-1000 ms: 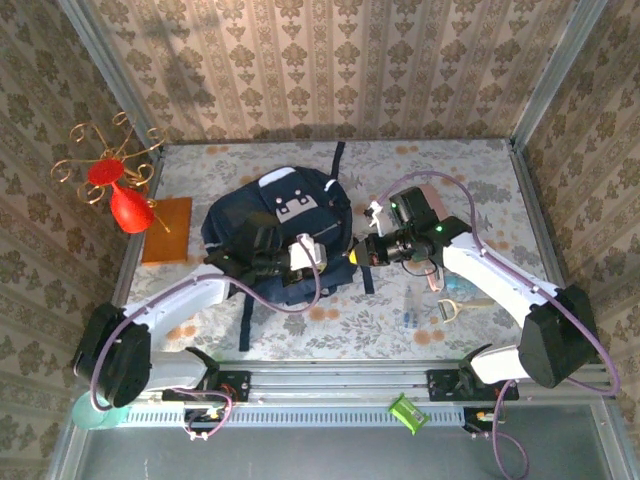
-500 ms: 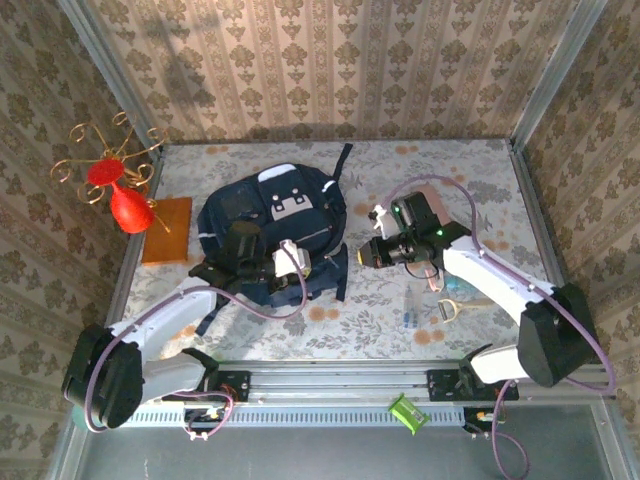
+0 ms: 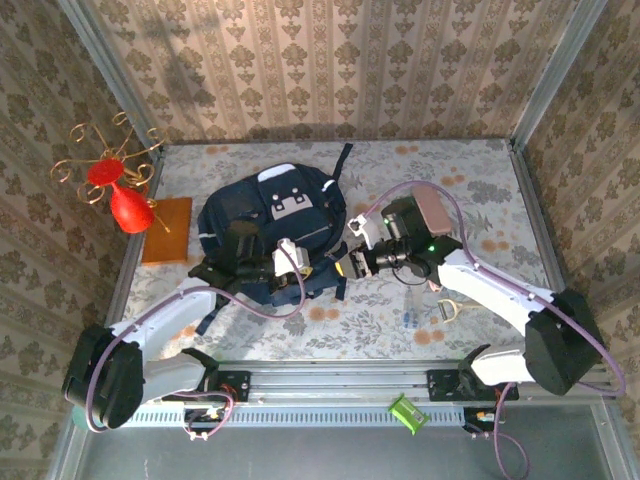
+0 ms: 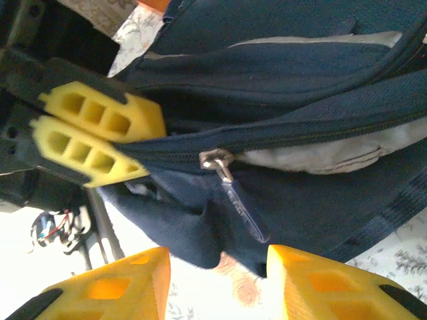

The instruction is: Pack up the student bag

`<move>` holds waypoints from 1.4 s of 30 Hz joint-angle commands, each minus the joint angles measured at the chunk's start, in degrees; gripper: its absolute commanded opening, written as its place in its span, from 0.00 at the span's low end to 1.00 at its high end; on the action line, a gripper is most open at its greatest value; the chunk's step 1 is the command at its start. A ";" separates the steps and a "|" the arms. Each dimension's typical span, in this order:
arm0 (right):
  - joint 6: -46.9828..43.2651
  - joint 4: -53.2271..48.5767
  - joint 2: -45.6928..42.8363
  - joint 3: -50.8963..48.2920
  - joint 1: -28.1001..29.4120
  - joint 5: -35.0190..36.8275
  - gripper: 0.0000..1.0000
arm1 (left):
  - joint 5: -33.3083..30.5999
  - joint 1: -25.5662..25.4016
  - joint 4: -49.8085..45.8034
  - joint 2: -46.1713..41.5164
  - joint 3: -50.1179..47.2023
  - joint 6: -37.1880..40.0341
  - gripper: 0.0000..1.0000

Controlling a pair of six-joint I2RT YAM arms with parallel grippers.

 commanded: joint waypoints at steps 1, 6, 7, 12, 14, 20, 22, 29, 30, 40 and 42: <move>-2.44 2.65 1.87 0.84 0.74 1.80 0.44 | 3.91 0.05 4.34 -1.36 0.33 -0.60 0.00; -3.12 4.15 5.09 1.91 1.57 2.31 0.44 | 3.98 0.04 4.29 -1.09 0.42 -0.58 0.00; -3.32 4.55 5.46 1.92 1.57 2.37 0.44 | 4.03 -0.05 4.28 -1.08 0.42 -0.64 0.00; -3.34 5.56 6.83 2.25 1.48 3.71 0.45 | 4.03 -0.14 4.21 -1.10 0.28 -0.49 0.00; -3.22 5.93 6.95 2.23 1.24 3.93 0.48 | 4.03 -0.20 4.14 -1.00 0.36 -0.42 0.00; -1.72 7.69 8.58 3.04 -0.58 -1.69 0.50 | 3.73 -0.28 4.09 -0.94 0.33 -0.12 0.00; -1.63 8.72 8.90 3.34 -1.06 -3.80 0.48 | 3.73 -0.31 4.05 -0.76 0.37 -0.03 0.00; -1.54 9.30 10.48 4.91 -1.51 -8.81 0.35 | 3.53 -0.42 3.58 -0.47 0.57 0.23 0.00; -1.61 9.16 10.73 5.00 -1.51 -8.86 0.33 | 3.52 -0.40 3.61 -0.52 0.59 0.20 0.00; -1.02 9.09 10.64 3.60 -1.46 -8.71 0.19 | 2.61 -0.56 3.14 -0.25 0.76 0.41 0.00; -0.93 9.28 10.33 3.08 -1.51 -8.24 0.17 | 2.36 -0.57 3.02 -0.25 0.85 0.46 0.00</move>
